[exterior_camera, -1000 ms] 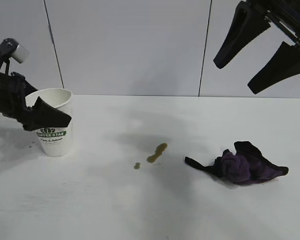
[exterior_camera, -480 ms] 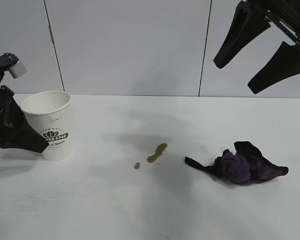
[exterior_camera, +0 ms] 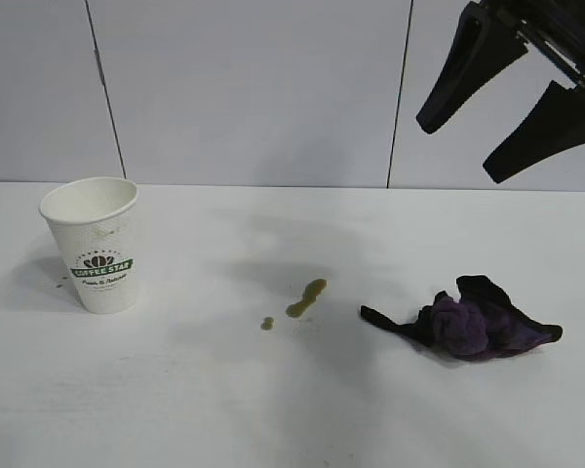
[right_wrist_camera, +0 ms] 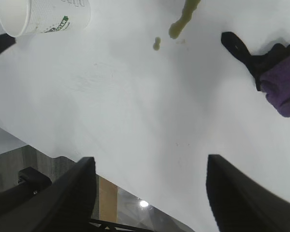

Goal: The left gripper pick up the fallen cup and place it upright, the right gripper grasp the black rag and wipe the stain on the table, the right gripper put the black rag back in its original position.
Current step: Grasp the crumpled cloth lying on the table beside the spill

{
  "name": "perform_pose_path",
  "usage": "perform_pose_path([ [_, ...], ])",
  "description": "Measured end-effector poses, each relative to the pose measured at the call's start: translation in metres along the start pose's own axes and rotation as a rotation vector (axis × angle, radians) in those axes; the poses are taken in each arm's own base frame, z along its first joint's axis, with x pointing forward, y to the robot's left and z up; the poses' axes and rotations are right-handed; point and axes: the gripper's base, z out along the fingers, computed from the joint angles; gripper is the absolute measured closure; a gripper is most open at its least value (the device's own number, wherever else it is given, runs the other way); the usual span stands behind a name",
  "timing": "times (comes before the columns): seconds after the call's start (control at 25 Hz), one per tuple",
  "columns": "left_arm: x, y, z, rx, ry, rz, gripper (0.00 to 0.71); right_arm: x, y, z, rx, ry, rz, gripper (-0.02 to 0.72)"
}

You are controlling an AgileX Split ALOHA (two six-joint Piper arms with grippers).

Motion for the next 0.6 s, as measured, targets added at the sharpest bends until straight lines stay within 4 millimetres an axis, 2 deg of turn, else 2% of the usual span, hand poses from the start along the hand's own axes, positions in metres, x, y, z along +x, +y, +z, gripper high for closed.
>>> perform_pose_path([
  [0.16,-0.009,0.015,-0.097,-0.053,-0.28,-0.083,0.048,0.0,0.0,0.0,0.0,0.0,0.0,0.249],
  [0.28,0.002,0.015,-0.166,-0.032,-0.474,-0.148,0.048,0.0,0.0,0.0,0.0,0.0,-0.007,0.249],
  [0.36,0.018,0.013,-0.209,-0.011,-0.587,-0.184,0.048,0.0,0.0,0.0,0.0,0.0,-0.01,0.249],
  [0.48,0.048,0.007,-0.26,0.037,-0.702,-0.229,0.049,0.0,0.0,0.0,0.0,0.0,-0.017,0.249],
  [0.6,0.08,-0.002,-0.293,0.116,-0.748,-0.257,0.051,0.0,0.0,0.0,0.0,0.0,-0.023,0.249],
])
